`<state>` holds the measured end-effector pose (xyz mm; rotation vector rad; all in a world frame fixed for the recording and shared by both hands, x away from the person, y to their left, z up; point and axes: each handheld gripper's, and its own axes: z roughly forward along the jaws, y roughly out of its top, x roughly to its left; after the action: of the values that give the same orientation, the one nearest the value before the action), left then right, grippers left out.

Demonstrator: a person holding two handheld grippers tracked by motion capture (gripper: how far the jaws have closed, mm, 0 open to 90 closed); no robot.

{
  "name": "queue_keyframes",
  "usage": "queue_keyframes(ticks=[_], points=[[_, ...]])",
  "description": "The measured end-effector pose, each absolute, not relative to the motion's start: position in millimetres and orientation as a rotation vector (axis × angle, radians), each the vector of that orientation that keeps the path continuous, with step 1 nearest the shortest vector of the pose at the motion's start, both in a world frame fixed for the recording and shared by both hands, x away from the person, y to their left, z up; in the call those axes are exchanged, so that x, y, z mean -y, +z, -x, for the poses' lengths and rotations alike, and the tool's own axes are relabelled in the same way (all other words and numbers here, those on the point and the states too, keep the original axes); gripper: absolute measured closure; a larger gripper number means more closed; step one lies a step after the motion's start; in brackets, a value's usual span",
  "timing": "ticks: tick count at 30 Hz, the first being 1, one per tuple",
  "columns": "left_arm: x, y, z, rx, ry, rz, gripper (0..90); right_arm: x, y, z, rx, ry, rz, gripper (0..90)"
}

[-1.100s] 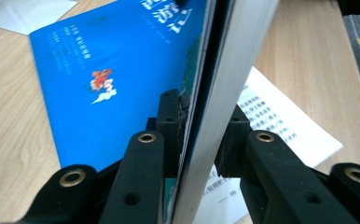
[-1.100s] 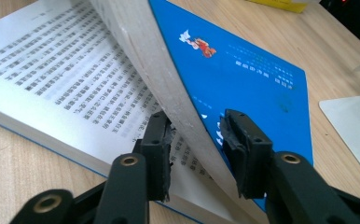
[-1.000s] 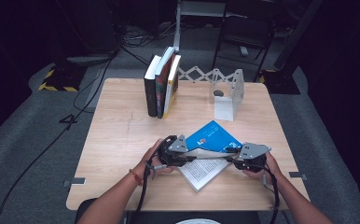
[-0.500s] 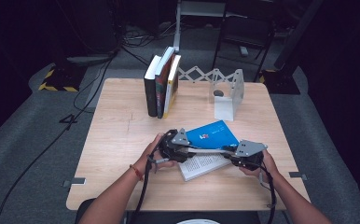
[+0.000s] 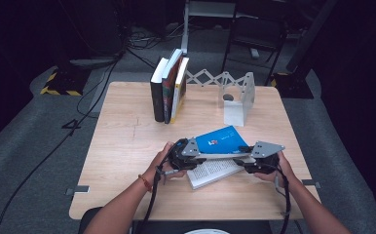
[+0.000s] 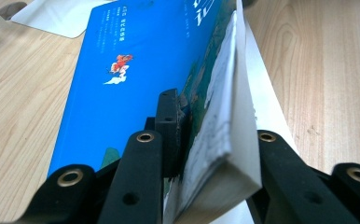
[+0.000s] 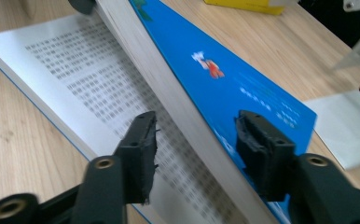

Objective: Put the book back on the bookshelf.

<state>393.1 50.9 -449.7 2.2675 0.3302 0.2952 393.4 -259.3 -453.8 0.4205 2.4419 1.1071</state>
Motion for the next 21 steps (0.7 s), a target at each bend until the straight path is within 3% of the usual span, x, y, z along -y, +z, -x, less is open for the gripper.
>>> queue_keyframes(ticks=[4,9,12,14,21], points=[[-59.2,-451.1,-395.5,-0.327,0.270,-2.249,74.3,277.1,-457.1,-400.7,-2.448,1.113,-0.453,47.4],[-71.9,-450.7,-403.6,-0.356,0.190,-2.229,73.1,288.2,-463.1,-407.1,-2.422,1.163,-0.460,61.3],[-78.2,-448.3,-404.4,-0.382,0.176,-2.214,67.8,283.7,-459.1,-402.7,-2.405,1.141,-0.396,64.3],[-80.0,-445.3,-402.6,-0.402,0.163,-2.223,57.7,282.0,-457.1,-400.2,-2.402,1.143,-0.374,66.1],[-85.1,-432.6,-381.0,-0.414,0.256,-2.248,40.1,264.6,-452.3,-388.4,-2.425,1.097,-0.295,71.6]])
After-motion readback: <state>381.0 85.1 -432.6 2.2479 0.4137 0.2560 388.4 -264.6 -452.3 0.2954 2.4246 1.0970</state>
